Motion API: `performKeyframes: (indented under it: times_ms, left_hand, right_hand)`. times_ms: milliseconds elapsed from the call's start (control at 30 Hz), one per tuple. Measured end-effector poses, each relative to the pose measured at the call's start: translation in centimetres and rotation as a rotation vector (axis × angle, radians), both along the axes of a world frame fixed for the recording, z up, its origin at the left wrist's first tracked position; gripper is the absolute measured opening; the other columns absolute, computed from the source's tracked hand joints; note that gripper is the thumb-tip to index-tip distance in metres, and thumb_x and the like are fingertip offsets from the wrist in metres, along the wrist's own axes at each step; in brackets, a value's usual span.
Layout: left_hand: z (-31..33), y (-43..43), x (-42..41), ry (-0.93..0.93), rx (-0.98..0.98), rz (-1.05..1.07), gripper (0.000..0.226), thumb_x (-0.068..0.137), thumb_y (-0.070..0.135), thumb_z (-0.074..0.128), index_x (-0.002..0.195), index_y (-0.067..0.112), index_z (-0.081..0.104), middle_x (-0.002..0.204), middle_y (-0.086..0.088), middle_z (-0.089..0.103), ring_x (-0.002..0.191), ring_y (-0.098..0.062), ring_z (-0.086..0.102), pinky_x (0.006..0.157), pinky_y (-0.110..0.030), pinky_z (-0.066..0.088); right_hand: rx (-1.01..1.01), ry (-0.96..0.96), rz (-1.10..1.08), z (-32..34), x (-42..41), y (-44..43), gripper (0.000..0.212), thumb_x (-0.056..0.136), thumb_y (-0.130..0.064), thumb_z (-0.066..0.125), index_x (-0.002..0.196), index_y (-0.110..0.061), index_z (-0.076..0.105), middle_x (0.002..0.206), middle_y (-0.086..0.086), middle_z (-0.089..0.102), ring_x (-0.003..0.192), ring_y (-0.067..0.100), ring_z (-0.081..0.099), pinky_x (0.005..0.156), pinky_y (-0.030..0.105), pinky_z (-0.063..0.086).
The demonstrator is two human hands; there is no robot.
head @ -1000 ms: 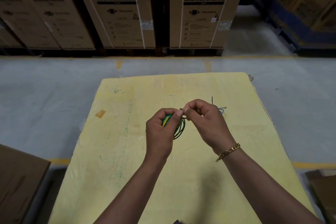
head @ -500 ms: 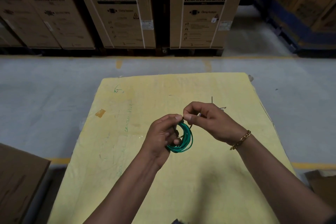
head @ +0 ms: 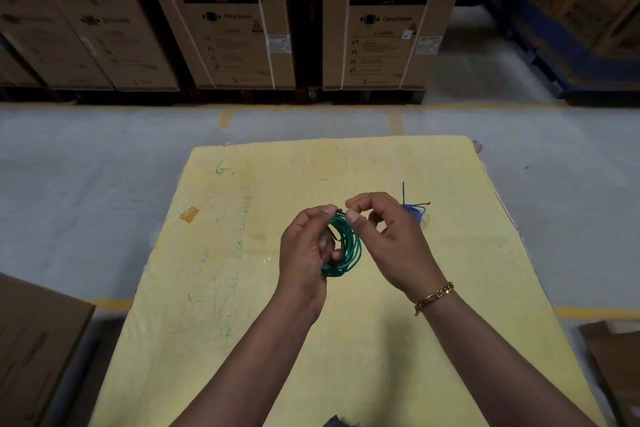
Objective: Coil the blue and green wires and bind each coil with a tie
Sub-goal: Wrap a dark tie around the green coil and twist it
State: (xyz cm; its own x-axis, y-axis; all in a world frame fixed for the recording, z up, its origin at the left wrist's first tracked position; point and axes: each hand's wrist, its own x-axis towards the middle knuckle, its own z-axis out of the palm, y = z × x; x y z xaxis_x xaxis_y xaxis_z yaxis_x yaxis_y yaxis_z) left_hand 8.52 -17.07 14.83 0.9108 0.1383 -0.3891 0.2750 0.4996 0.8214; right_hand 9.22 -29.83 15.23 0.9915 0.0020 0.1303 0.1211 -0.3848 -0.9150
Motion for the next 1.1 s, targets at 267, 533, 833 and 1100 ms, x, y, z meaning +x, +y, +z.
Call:
performKeyframes:
  times_ms: [267,533,833,1100]
  left_hand:
    - [0.3,-0.9,-0.6,-0.021,0.107,-0.023,0.013,0.098,0.019,0.058,0.088,0.018,0.066,0.053,0.003,0.032,0.048,-0.011,0.030,0.048,-0.023,0.034]
    - [0.2,-1.4,-1.2,0.000,0.091,0.005,0.015,0.098,0.015,0.052,0.086,0.013,0.060,0.055,0.004,0.042,0.051,-0.012,0.034,0.047,-0.024,0.034]
    - [0.3,-1.6,-1.6,-0.038,0.119,0.083,0.015,0.098,0.018,0.057,0.084,0.015,0.059,0.054,0.006,0.040,0.047,-0.008,0.036,0.049,-0.024,0.036]
    - [0.2,-1.8,-1.7,-0.120,0.203,0.109,0.012,0.100,0.025,0.061,0.089,0.019,0.060,0.076,-0.005,0.056,0.061,-0.017,0.044,0.056,-0.028,0.040]
  right_hand:
    - [-0.025,-0.043,-0.041,-0.5,0.5,0.0,0.008,0.089,-0.033,0.063,0.082,-0.030,0.064,0.081,-0.013,0.068,0.078,0.017,0.057,0.069,0.033,0.047]
    - [-0.135,-0.151,-0.047,0.0,0.1,0.7,0.008,0.091,-0.030,0.060,0.085,-0.028,0.065,0.079,-0.019,0.065,0.076,0.015,0.055,0.072,0.040,0.050]
    - [-0.209,-0.273,-0.175,0.5,-0.1,0.7,0.008,0.082,-0.030,0.065,0.075,-0.028,0.064,0.067,-0.023,0.059,0.068,0.002,0.049,0.062,0.023,0.039]
    - [-0.230,-0.305,-0.182,0.4,-0.5,1.2,0.009,0.084,-0.028,0.066,0.076,-0.025,0.065,0.067,-0.020,0.059,0.068,0.002,0.048,0.061,0.027,0.042]
